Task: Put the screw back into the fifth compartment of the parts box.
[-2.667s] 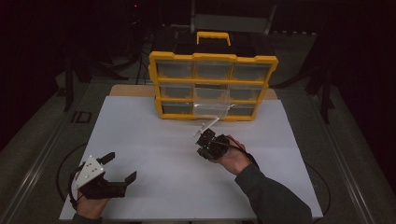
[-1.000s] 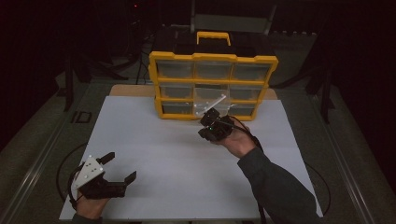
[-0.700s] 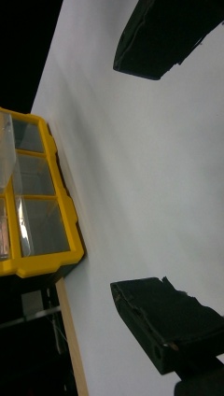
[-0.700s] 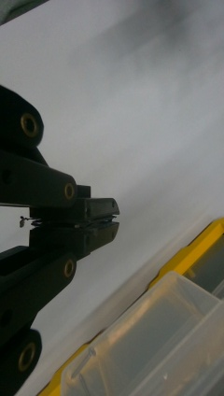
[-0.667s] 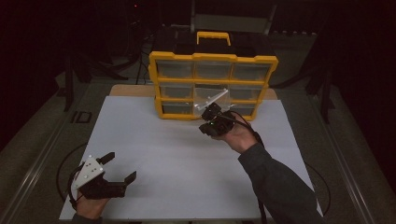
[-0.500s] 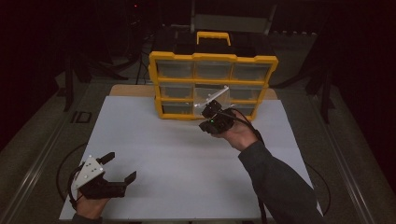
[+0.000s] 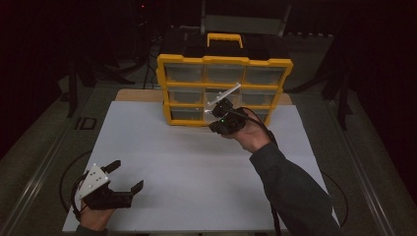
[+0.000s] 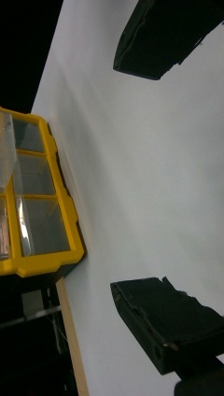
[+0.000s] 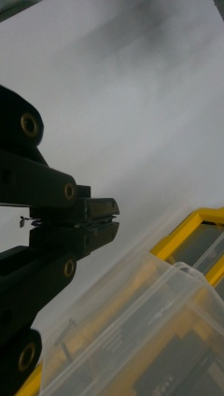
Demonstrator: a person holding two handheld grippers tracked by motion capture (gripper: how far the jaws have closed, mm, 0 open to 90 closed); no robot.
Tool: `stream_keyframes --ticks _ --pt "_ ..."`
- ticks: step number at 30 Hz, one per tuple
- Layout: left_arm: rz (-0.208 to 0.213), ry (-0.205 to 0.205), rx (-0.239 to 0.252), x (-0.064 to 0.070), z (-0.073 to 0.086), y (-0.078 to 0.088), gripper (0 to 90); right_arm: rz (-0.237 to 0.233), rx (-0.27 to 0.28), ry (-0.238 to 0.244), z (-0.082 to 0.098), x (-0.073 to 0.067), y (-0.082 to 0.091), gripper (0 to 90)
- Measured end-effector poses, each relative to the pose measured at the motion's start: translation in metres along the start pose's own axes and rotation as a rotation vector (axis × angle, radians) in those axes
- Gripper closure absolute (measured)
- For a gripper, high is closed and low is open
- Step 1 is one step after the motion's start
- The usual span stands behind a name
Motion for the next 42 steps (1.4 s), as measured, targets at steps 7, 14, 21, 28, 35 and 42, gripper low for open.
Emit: stream_keyframes --ticks 7,14,21,28,35,42 --pt "0.0 0.0 0.001 0.0 0.0 0.0 0.0 0.01 0.007 -0.019 -0.007 0.008 0.004 87.5" --pt "0.0 -0.001 -0.001 0.0 0.0 0.0 0.0 0.028 0.015 -0.043 -0.013 0.017 0.009 87.5" --pt "-0.001 0.0 0.002 0.0 0.0 0.0 0.1 0.053 0.033 -0.074 -0.021 0.03 0.015 87.5" --pt "0.001 -0.001 0.0 0.0 0.0 0.0 0.0 0.068 0.041 -0.096 -0.026 0.039 0.019 87.5" --pt "0.0 0.0 0.0 0.0 0.0 0.0 0.0 0.076 0.041 -0.113 -0.027 0.046 0.02 87.5" --pt "-0.002 0.0 0.002 -0.001 0.0 0.0 0.0 0.089 0.049 -0.133 -0.027 0.053 0.021 87.5"
Point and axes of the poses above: each handheld gripper's, and its own axes: y roughly backward along the jaws, z roughly out of its underside, x roughly to its right, the point moved 3 cm from there along -y, roughly forward along the jaws, and after that the axes turned 6 degrees about x, right-handed, at the moved point
